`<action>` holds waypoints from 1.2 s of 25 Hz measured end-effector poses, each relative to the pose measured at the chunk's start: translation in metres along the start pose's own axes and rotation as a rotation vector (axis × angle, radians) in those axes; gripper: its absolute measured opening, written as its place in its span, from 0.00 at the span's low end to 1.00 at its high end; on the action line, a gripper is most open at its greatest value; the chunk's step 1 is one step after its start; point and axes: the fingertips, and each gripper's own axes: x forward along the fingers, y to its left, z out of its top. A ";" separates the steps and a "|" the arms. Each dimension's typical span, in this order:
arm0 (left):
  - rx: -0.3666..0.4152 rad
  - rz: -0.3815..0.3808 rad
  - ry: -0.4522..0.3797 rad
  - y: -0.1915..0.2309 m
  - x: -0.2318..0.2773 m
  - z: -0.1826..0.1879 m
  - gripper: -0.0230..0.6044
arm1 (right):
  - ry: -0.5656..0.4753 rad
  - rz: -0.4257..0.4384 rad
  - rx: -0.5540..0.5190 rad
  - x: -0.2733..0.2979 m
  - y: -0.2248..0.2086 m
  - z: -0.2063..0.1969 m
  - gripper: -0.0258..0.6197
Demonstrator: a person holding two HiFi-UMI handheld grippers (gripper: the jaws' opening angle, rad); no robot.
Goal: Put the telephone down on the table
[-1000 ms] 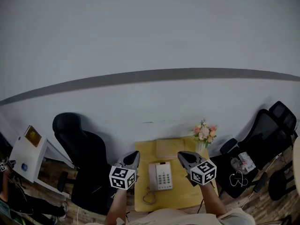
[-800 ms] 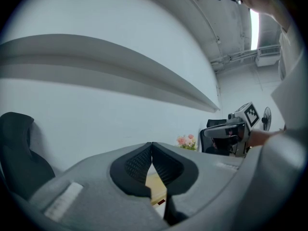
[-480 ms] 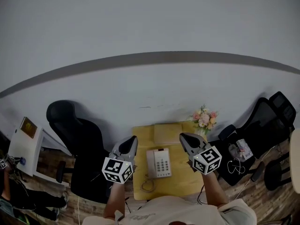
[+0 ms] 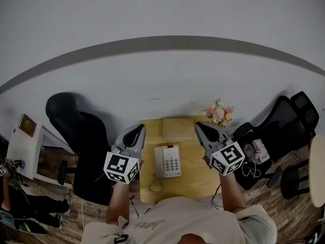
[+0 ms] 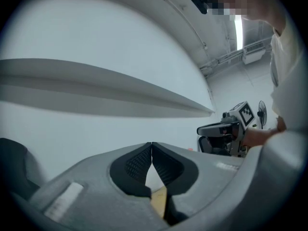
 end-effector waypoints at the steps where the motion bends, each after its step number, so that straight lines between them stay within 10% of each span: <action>1: 0.000 0.005 0.001 0.000 -0.001 0.000 0.07 | 0.000 -0.005 -0.002 -0.002 -0.001 0.001 0.04; 30: -0.035 0.033 0.014 -0.013 -0.042 -0.014 0.07 | 0.032 -0.022 0.029 -0.039 0.020 -0.013 0.04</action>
